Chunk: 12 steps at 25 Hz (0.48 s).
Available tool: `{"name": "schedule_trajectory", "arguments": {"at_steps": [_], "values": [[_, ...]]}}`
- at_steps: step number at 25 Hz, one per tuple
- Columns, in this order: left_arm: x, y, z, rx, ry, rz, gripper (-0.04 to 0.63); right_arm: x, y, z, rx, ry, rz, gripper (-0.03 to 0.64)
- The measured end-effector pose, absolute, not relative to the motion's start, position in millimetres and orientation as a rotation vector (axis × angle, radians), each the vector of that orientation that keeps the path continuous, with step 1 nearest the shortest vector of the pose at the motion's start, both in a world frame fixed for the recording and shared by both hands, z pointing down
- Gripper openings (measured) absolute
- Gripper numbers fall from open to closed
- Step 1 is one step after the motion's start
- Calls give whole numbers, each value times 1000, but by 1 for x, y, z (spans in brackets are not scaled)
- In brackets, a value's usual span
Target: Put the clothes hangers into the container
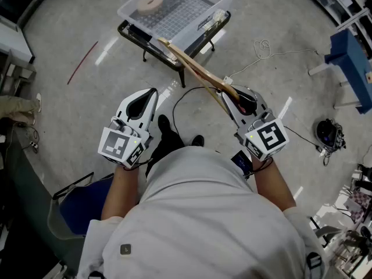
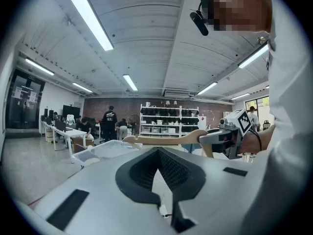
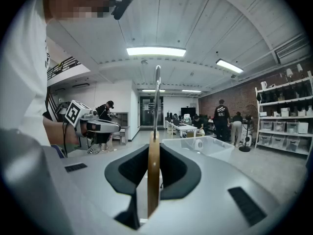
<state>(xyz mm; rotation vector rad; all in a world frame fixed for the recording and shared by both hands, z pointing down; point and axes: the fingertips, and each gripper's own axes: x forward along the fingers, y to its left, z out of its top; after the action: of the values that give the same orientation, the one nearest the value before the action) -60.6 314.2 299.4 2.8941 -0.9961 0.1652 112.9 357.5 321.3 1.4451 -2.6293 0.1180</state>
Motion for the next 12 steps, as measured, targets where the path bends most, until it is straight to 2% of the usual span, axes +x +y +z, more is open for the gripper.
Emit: {"name": "schedule_trajectory", "arguments": {"at_steps": [12], "values": [[-71,291,305,2887,-982,165,17,102,334,325,1447,-2620,124,66]]}}
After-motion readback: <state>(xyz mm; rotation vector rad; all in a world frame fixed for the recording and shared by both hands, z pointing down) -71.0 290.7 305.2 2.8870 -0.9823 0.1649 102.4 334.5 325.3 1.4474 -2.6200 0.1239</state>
